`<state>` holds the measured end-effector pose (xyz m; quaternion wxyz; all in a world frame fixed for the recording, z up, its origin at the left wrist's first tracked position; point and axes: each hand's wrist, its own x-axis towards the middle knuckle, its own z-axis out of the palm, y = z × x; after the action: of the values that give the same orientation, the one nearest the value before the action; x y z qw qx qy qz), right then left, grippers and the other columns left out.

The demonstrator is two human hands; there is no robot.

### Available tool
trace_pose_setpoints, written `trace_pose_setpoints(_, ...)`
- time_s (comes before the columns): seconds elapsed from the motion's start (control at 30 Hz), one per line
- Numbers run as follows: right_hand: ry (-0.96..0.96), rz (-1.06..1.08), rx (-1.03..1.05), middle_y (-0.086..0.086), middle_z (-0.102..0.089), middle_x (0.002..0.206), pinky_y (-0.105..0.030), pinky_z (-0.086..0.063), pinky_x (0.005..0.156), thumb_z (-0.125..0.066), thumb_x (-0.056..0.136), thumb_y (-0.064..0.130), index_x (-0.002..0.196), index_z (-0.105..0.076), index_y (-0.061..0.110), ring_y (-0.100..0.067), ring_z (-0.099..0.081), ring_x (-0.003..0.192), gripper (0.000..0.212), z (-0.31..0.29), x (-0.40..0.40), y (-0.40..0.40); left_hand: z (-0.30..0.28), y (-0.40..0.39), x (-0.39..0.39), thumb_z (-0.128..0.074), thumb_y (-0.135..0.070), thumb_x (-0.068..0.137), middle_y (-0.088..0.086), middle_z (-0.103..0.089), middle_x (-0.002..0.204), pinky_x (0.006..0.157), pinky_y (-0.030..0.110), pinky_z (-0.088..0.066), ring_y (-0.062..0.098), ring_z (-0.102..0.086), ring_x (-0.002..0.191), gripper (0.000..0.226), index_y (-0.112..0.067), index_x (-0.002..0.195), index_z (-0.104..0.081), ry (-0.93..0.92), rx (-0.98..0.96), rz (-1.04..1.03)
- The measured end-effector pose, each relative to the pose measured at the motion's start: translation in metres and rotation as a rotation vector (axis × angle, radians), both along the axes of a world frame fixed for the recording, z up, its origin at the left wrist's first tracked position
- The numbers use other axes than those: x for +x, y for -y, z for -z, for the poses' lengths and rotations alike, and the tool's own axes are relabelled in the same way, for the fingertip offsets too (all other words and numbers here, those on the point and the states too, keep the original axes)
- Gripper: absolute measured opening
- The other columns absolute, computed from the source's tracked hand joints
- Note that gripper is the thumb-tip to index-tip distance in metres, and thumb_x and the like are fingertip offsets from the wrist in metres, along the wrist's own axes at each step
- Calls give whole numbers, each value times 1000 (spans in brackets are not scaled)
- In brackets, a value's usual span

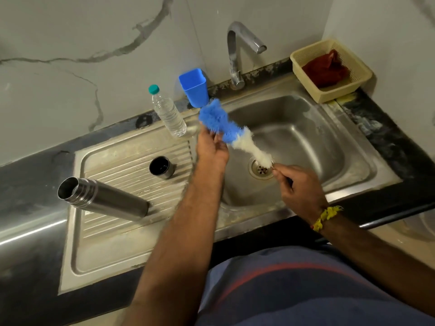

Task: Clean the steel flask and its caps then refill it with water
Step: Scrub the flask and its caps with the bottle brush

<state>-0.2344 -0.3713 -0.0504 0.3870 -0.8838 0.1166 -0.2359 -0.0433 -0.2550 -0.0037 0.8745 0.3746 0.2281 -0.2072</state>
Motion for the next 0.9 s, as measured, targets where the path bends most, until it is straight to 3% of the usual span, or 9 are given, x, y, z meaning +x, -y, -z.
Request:
trace_pose_setpoints(0.07, -9, 26, 80, -13, -74, 94, -47, -58, 71, -60, 96, 12, 110, -73, 6, -28, -69, 82, 20, 3, -2, 3, -6, 3, 2, -58, -25, 104, 11, -73, 93, 65, 32, -62, 20, -73, 77, 26, -4, 119, -61, -6, -15, -20)
trace_pose_setpoints(0.17, -23, 42, 182, -13, -74, 88, -48, -58, 70, -59, 96, 19, 104, -75, 7, -29, -69, 80, 21, 3, 3, -3, -7, 9, 2, -57, -31, 103, 12, -71, 102, 99, 41, -57, 22, -70, 90, 30, -4, 116, -61, 2, -16, -31)
trace_pose_setpoints(0.2, -30, 47, 204, -11, -74, 87, -46, -57, 68, -59, 96, 21, 102, -75, 8, -28, -69, 78, 22, 2, 4, -3, -9, 10, 1, -56, -32, 104, 12, -71, 101, 103, 42, -54, 22, -69, 90, 30, -4, 114, -61, 9, -26, -26)
trace_pose_setpoints(0.33, -71, 86, 341, 2, -71, 76, -31, -52, 59, -62, 95, 8, 96, -77, 7, -10, -64, 64, 15, -10, 5, -2, -10, 4, 1, -58, -27, 103, 13, -72, 102, 84, 30, -61, 20, -70, 91, 30, -4, 121, -61, 90, -50, 25)
trace_pose_setpoints(0.4, -122, 35, 538, 2, -55, 61, -20, -39, 46, -58, 97, 6, 92, -75, 2, -2, -47, 46, 18, -13, 4, -9, -9, 4, 2, -57, -25, 103, 15, -71, 102, 81, 29, -61, 21, -70, 90, 28, -3, 119, -62, 144, -30, 61)
trace_pose_setpoints(0.5, -203, 10, 805, 0, -47, 58, -15, -26, 36, -53, 102, 10, 96, -72, 3, 1, -33, 38, 22, -19, 0, -6, -13, -8, 9, -54, -23, 105, 17, -70, 101, 78, 28, -61, 21, -69, 89, 25, -1, 114, -62, 235, 49, 175)
trace_pose_setpoints(0.63, -280, -57, 812, 9, -48, 55, -14, -24, 36, -51, 103, 13, 97, -71, 4, 1, -35, 38, 22, -18, -2, 5, -11, -28, 9, -54, -11, 105, 14, -71, 96, 74, 26, -59, 19, -66, 83, 16, -2, 108, -66, 351, 208, 301)
trace_pose_setpoints(0.77, -328, -103, 814, -1, -42, 59, -13, -22, 37, -52, 103, 17, 95, -72, 10, -4, -26, 40, 23, -11, -10, 14, -11, -48, 10, -54, -13, 105, 11, -72, 86, 69, 26, -57, 18, -64, 74, 18, -2, 104, -67, 434, 316, 325)
trace_pose_setpoints(0.9, -313, -82, 832, 1, -41, 59, -13, -22, 39, -52, 103, 19, 94, -73, 11, -5, -24, 41, 24, -10, -6, 17, -3, -54, -1, -52, -12, 105, 13, -72, 107, 77, 30, -61, 19, -72, 90, 20, -4, 117, -66, 565, 495, 460)
